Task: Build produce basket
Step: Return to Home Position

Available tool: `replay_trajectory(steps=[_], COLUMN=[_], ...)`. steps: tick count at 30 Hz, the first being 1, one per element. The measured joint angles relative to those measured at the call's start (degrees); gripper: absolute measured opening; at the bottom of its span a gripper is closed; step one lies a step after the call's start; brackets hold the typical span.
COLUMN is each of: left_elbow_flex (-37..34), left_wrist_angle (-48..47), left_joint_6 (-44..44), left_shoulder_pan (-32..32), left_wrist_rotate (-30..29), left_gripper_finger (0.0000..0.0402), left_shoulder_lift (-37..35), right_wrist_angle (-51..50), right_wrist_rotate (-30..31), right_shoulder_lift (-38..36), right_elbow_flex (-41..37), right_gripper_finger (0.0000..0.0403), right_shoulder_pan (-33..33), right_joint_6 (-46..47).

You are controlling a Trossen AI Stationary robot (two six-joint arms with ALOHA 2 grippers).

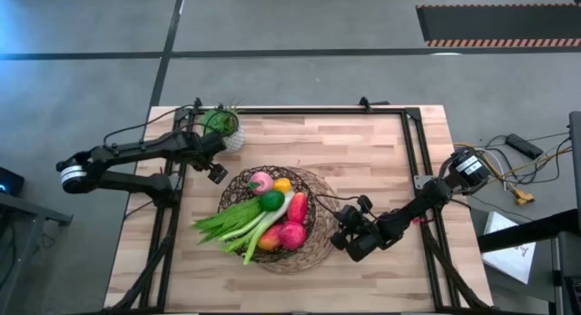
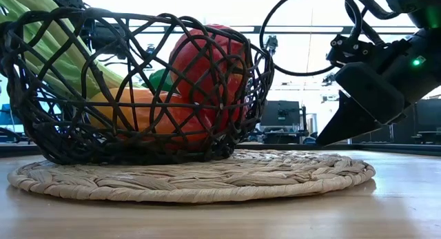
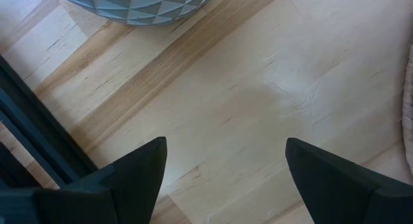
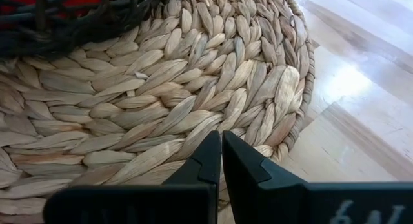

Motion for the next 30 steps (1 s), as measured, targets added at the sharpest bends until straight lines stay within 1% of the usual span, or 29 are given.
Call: replay_trajectory(steps=[7, 18, 22, 24, 26, 28, 30], left_elbow_flex=[0.0, 0.0, 0.0, 0.0, 0.0, 0.0, 0.0], left_wrist_angle=[0.0, 0.0, 0.0, 0.0, 0.0, 0.0, 0.0], left_joint_6=[0.0, 0.0, 0.0, 0.0, 0.0, 0.0, 0.0], left_shoulder_pan=[0.0, 0.0, 0.0, 0.0, 0.0, 0.0, 0.0], left_wrist_rotate=[0.0, 0.0, 0.0, 0.0, 0.0, 0.0, 0.0], left_gripper_finger=[0.0299, 0.0299, 0.0299, 0.0299, 0.0299, 0.0299, 0.0299], left_shoulder_lift=[0.0, 0.0, 0.0, 0.0, 0.0, 0.0, 0.0], right_wrist_angle=[0.73, 2.4, 3.23, 6.31, 10.76, 15.45, 17.03], right_wrist_rotate=[0.29, 0.19, 0.18, 0.11, -0.69, -2.77, -3.71], right_shoulder_lift=[0.0, -0.84, -5.41, -8.75, -13.11, -17.79, -23.21], right_elbow_flex=[-0.54, -1.53, -5.39, -8.61, -12.17, -15.32, -18.12], right_gripper_finger=[0.0009, 0.0009, 0.0009, 0.0009, 0.0009, 0.0009, 0.0009], right_shoulder_pan=[0.0, 0.0, 0.18, 0.47, 1.01, 1.28, 1.54], right_joint_6=[-0.46, -6.81, -8.05, -10.67, -14.95, -19.86, -23.39])
